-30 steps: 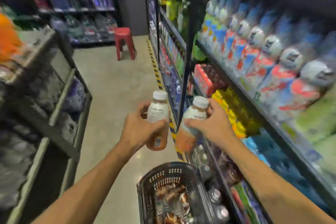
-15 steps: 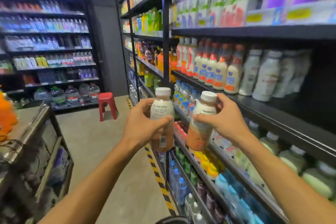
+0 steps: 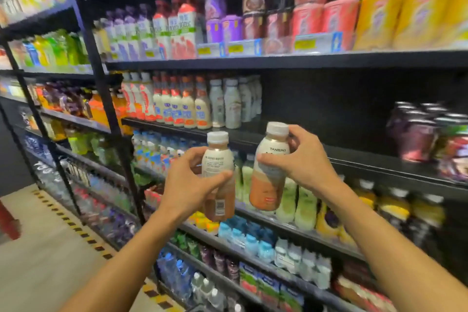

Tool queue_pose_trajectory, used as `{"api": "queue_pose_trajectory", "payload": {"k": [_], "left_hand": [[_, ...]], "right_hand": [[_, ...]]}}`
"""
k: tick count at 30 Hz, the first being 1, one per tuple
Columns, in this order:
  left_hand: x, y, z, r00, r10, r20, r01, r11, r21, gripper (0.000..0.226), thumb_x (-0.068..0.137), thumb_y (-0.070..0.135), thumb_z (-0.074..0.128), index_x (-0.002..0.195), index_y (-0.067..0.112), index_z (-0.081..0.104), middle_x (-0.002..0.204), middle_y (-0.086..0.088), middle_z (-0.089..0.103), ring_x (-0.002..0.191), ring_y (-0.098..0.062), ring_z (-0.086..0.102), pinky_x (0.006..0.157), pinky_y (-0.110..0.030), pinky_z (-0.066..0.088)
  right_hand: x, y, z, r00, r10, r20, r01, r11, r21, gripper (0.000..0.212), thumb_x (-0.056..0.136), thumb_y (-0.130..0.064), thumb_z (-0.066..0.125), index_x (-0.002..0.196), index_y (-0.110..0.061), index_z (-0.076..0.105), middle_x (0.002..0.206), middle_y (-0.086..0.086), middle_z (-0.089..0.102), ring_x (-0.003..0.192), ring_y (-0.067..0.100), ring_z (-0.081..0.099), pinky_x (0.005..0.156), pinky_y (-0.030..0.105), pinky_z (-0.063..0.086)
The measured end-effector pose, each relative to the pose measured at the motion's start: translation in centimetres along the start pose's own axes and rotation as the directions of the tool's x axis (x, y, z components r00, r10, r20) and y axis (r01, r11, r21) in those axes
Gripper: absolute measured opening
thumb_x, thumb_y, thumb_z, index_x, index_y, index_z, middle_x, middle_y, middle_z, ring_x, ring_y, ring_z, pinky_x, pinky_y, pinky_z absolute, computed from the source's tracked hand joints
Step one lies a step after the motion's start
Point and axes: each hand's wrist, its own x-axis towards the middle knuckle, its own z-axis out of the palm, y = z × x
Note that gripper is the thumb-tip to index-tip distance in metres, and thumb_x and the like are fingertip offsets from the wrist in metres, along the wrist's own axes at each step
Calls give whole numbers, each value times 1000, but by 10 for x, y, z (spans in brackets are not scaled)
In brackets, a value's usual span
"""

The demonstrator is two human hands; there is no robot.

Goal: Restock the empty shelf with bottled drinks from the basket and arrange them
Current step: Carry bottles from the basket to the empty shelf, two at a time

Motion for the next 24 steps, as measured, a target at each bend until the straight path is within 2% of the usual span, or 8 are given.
{"api": "queue_pose_trajectory", "payload": {"k": [2, 6, 9, 12, 15, 17, 21, 24], "left_hand": [[-8, 16, 28, 998, 17, 60, -14, 999, -49, 47, 71, 15, 91, 110, 24, 65, 102, 7, 75, 91, -1, 70, 77, -15, 54], [-29, 52, 88, 988, 44, 151, -24, 991, -129, 53, 68, 13, 92, 113, 22, 66, 101, 8, 75, 92, 0, 70, 77, -14, 54], [-55, 86, 138, 974, 78, 212, -41, 983, -177, 54, 67, 13, 92, 113, 27, 67, 103, 12, 74, 94, 2, 69, 82, -19, 54], [-93, 126, 189, 952, 103, 290, -30, 969, -244, 54, 68, 14, 92, 110, 34, 64, 103, 18, 72, 94, 7, 67, 78, -14, 50], [-137, 163, 240, 921, 112, 373, 12, 950, -313, 52, 70, 12, 90, 111, 32, 65, 102, 14, 75, 92, 2, 70, 75, -18, 53], [-167, 184, 272, 897, 125, 424, 33, 937, -348, 52, 70, 9, 89, 113, 28, 66, 101, 12, 76, 90, -1, 71, 69, -20, 55], [-220, 222, 333, 836, 166, 523, 56, 922, -383, 56, 70, 11, 90, 116, 31, 65, 104, 14, 75, 95, 1, 70, 77, -22, 55], [-251, 248, 376, 784, 211, 583, 40, 921, -387, 58, 68, 15, 91, 114, 36, 62, 106, 16, 73, 97, 5, 68, 80, -22, 55]], "right_hand": [[-18, -2, -35, 997, 11, -71, -13, 999, -36, 58, 59, -28, 96, 109, -26, 68, 97, -8, 77, 89, 6, 73, 78, 33, 61], [-64, -7, -112, 981, 35, -191, -56, 993, -108, 55, 63, -24, 95, 112, -23, 69, 97, -8, 77, 88, 4, 74, 80, 31, 61], [-109, -10, -176, 959, 48, -278, -92, 985, -147, 49, 67, -22, 94, 110, -23, 71, 96, -10, 77, 87, 3, 73, 78, 29, 61], [-161, -12, -242, 936, 71, -344, -142, 973, -185, 46, 68, -26, 94, 107, -30, 70, 98, -12, 77, 91, 1, 73, 78, 27, 60], [-218, -16, -306, 905, 107, -411, -206, 957, -205, 52, 67, -25, 94, 114, -25, 69, 102, -8, 77, 93, 6, 74, 82, 35, 62], [-257, -19, -345, 884, 127, -450, -250, 942, -226, 48, 69, -23, 92, 112, -24, 70, 100, -7, 77, 92, 6, 74, 82, 36, 63], [-329, -29, -412, 828, 162, -537, -324, 920, -222, 48, 71, -20, 91, 113, -26, 69, 100, -10, 77, 93, 3, 74, 80, 31, 62], [-373, -35, -452, 775, 159, -612, -369, 899, -234, 46, 72, -17, 91, 111, -27, 69, 98, -11, 77, 91, 1, 73, 70, 19, 59]]}}
